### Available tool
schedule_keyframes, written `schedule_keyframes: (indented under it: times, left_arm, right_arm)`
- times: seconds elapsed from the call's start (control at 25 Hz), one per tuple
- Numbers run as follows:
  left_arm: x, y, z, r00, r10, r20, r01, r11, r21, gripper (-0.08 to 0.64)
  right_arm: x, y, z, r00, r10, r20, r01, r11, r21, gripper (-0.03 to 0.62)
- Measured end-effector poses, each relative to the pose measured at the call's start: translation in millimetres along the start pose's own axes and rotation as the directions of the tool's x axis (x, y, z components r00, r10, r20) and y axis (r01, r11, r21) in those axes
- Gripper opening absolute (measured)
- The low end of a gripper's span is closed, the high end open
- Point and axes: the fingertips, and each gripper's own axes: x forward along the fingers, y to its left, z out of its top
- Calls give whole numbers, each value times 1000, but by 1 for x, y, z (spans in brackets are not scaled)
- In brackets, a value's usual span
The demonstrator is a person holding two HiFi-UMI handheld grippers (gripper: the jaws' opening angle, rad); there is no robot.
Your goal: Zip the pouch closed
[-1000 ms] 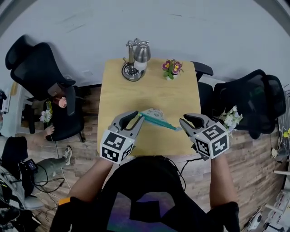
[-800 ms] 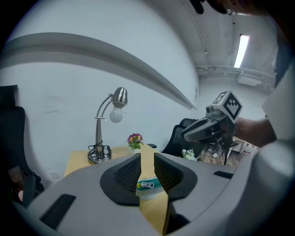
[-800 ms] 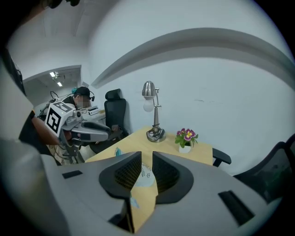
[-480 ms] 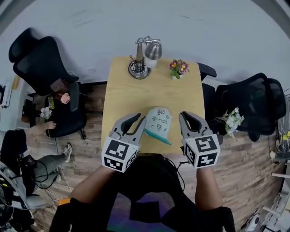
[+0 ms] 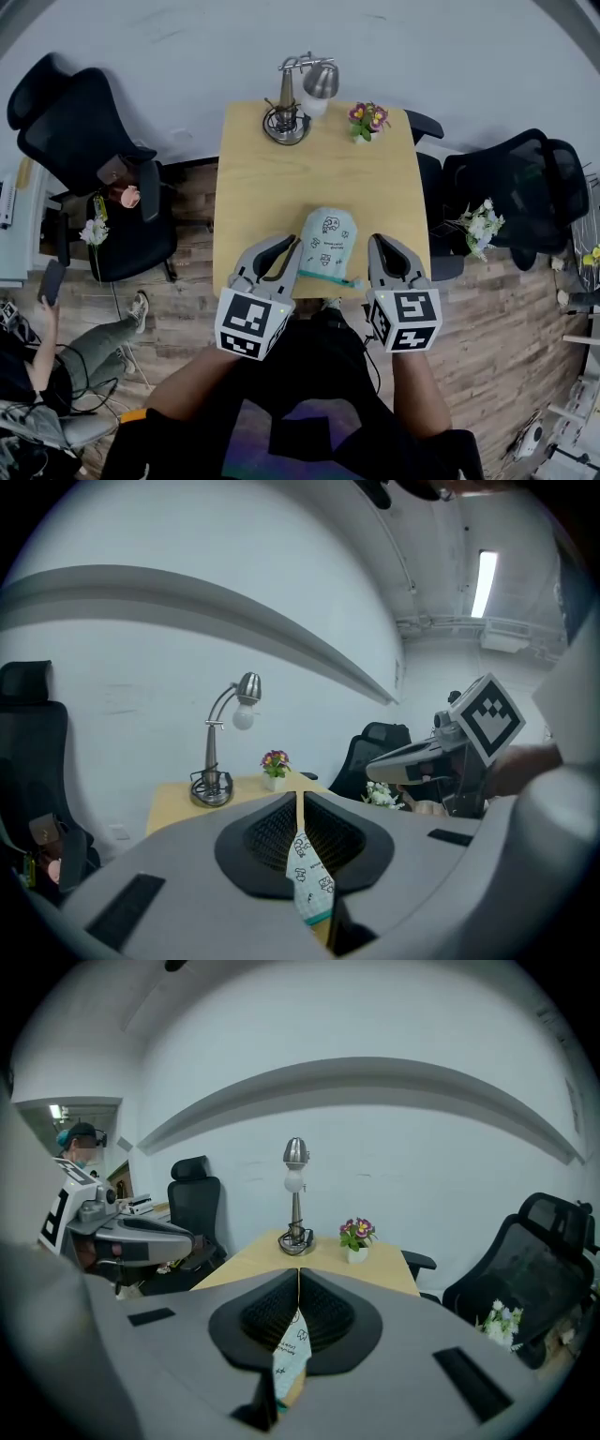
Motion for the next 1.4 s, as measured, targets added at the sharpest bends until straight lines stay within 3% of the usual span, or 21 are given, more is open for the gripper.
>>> schedule_keyframes:
  times: [0.2,0.48,0.76,1.04,1.4]
  left_arm:
    - [-16,-6,-9,1000,-11,14,11,1000,19,15]
    - [-36,-14,-26,1000,-25,18,25,1000,-14,9]
    - [-51,-27,-17,998,4,55,-3,1000,-22,8]
    - [-53,-50,-2,994,74,80,-75,997,7,9]
    - [-62,-90,-10,987,152,51,-154,988,32,8]
  right_arm:
    - [-14,12,-9,998,-54,19,53,998,27,17]
    - [-31,32,-21,996,-81,21,81,996,34,17]
    - [-35,49,-14,998,-25,64,25,1000,-3,17]
    - [-53,36,-9,993,34,116,-32,999,-19,15]
    - [-84,25,-20,980,107,165,-99,993,-58,15]
